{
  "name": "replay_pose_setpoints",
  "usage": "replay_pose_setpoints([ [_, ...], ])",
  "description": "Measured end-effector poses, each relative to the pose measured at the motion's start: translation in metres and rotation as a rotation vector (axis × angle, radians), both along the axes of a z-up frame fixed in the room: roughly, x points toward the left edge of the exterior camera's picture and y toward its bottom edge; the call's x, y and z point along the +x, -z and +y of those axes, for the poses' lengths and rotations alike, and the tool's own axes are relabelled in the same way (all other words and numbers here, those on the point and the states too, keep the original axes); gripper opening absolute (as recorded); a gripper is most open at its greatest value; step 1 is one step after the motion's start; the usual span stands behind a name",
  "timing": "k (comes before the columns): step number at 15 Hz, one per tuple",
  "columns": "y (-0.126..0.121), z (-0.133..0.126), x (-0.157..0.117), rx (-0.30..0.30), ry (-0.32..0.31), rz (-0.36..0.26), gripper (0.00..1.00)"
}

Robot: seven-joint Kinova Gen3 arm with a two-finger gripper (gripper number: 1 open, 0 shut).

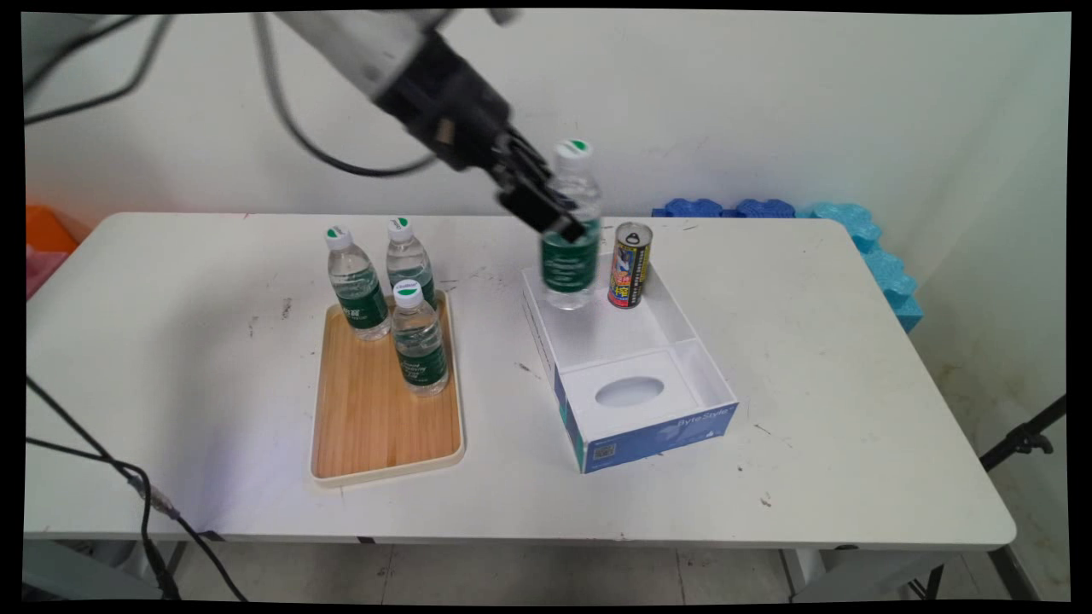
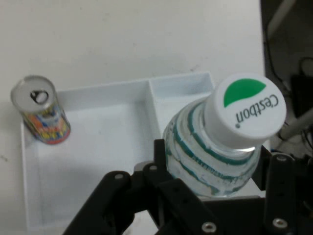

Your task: Place the picked object on the tray

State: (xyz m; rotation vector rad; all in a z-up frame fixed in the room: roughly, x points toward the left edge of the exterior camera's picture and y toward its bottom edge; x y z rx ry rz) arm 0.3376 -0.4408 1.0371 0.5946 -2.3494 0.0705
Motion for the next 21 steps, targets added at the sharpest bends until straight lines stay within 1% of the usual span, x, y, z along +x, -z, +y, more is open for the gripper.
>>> replay_pose_setpoints([
  [3, -0.018, 0.029, 0.041, 0.018, 0.037, 0.003, 0.00],
  [5, -0.022, 0.044, 0.061, 0.030, 0.054, 0.000, 0.00],
  [7, -0.023, 0.057, 0.079, 0.042, 0.064, -0.002, 0.00],
  [10, -0.018, 0.076, 0.104, 0.056, 0.075, -0.008, 0.00],
  [12, -0.009, 0.088, 0.121, 0.063, 0.079, -0.015, 0.00],
  [16, 0.014, 0.103, 0.144, 0.075, 0.089, -0.030, 0.00],
  [18, 0.030, 0.109, 0.155, 0.080, 0.087, -0.046, 0.00],
  [21, 0.056, 0.114, 0.172, 0.088, 0.069, -0.069, 0.00],
])
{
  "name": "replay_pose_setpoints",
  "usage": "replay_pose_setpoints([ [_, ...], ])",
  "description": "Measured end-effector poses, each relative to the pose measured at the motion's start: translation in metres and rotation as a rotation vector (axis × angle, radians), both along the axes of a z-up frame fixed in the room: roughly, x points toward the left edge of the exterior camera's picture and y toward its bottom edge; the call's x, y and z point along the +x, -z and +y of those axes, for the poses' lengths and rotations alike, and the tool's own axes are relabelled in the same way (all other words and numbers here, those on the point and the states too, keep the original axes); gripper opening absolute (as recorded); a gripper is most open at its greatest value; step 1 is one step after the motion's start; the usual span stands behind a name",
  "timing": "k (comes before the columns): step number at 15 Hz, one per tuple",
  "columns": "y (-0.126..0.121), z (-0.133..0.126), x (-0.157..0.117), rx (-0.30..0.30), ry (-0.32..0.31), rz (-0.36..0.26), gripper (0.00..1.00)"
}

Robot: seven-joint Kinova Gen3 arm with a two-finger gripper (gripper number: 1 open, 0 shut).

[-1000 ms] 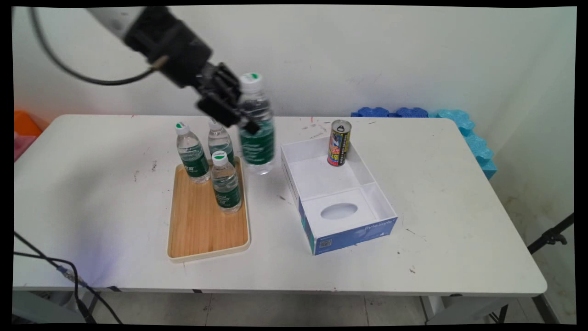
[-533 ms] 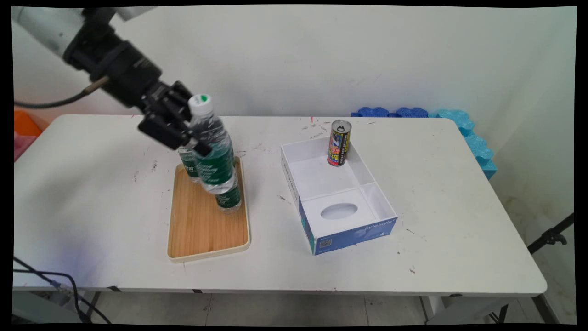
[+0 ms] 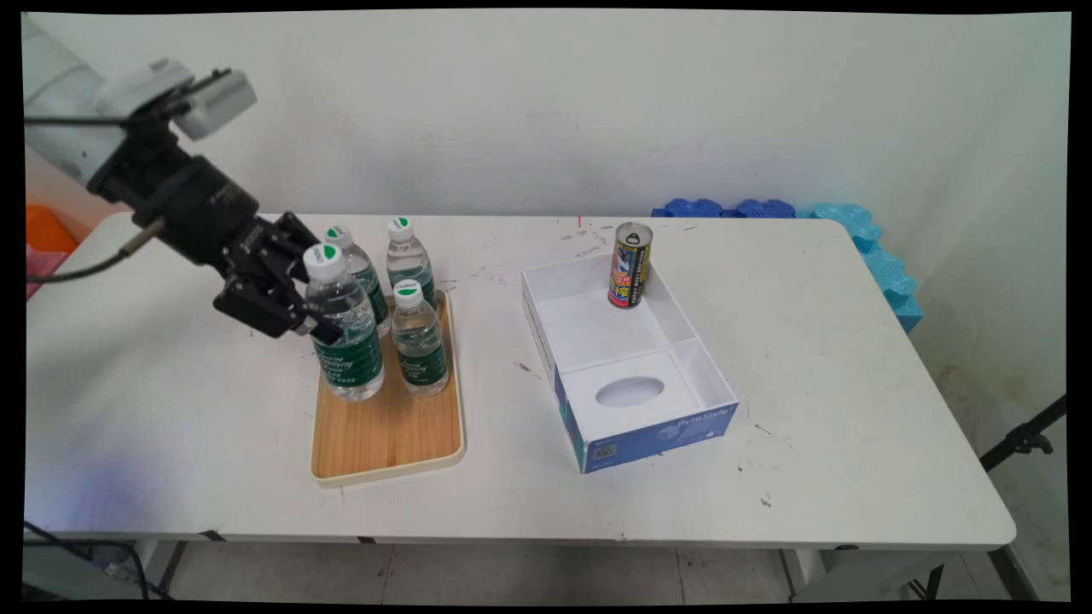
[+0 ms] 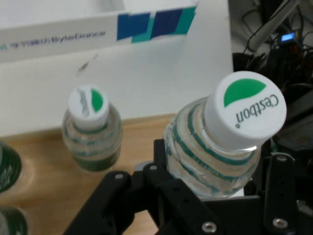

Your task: Place the picked object on the tray

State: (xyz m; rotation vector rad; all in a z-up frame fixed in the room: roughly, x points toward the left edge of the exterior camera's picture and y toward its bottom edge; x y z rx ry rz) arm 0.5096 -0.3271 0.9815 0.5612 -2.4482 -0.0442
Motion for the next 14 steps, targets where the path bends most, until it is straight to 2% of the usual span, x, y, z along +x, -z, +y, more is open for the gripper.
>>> replay_pose_setpoints([
  [7, 0.058, -0.001, 0.024, -0.009, -0.049, -0.009, 0.00],
  [14, 0.097, -0.003, 0.040, -0.026, -0.070, -0.008, 0.00],
])
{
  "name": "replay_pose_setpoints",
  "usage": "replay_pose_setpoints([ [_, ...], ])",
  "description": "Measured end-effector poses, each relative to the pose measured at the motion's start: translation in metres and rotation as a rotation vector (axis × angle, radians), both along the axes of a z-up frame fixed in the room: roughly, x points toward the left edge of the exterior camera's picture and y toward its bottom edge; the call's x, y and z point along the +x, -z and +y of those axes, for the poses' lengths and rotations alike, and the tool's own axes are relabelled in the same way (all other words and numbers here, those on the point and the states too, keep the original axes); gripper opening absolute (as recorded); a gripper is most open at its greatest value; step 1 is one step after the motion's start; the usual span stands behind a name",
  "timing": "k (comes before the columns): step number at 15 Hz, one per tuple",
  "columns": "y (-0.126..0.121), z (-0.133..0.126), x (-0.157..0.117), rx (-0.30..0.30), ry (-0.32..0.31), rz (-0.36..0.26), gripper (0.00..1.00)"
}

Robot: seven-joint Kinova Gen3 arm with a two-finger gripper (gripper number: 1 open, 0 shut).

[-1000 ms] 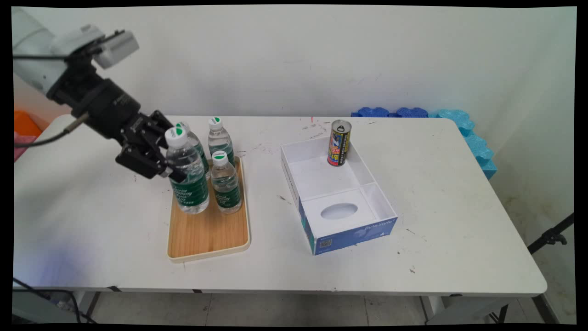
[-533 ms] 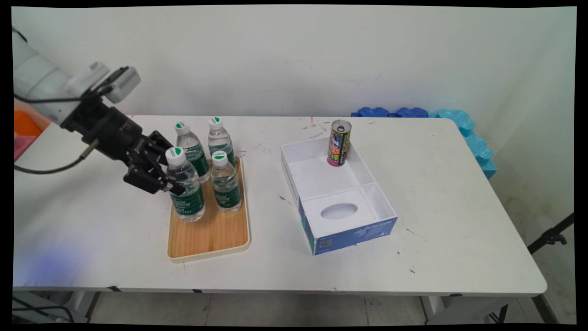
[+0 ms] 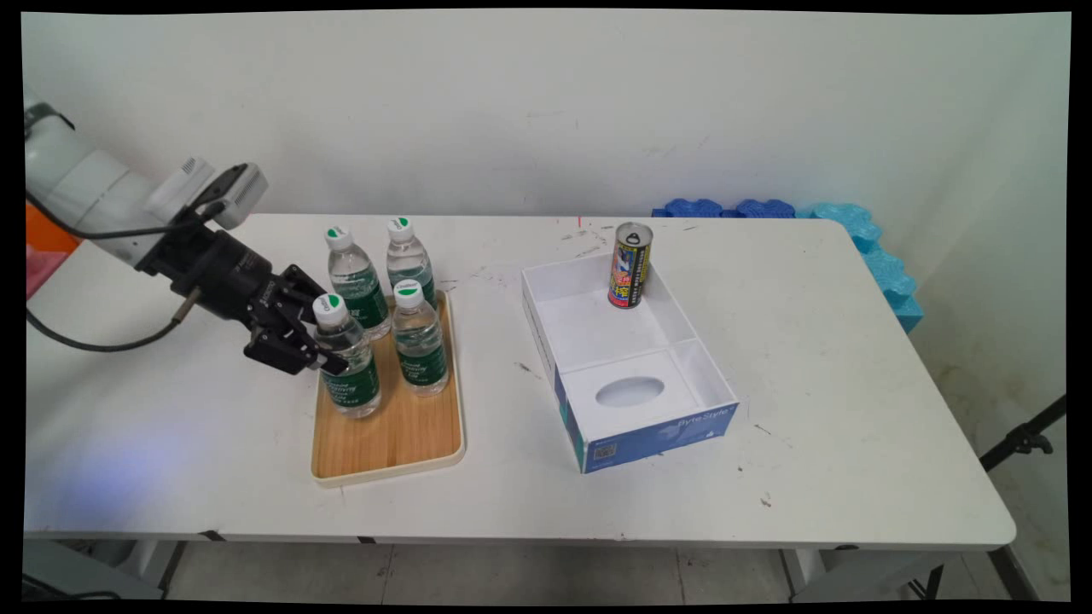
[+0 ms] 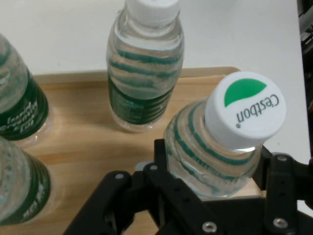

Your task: Place the picked object on the tray

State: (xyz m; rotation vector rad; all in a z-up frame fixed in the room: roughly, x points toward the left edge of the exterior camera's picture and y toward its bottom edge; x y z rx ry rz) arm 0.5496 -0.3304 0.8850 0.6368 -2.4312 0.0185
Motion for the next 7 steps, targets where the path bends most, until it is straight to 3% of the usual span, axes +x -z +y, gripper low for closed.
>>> replay_pose_setpoints([
  [3, 0.010, -0.001, 0.003, -0.005, -0.006, 0.007, 0.00],
  [4, 0.012, -0.001, 0.004, -0.007, -0.008, 0.010, 1.00],
  [7, 0.017, -0.001, 0.006, -0.008, -0.010, 0.018, 1.00],
])
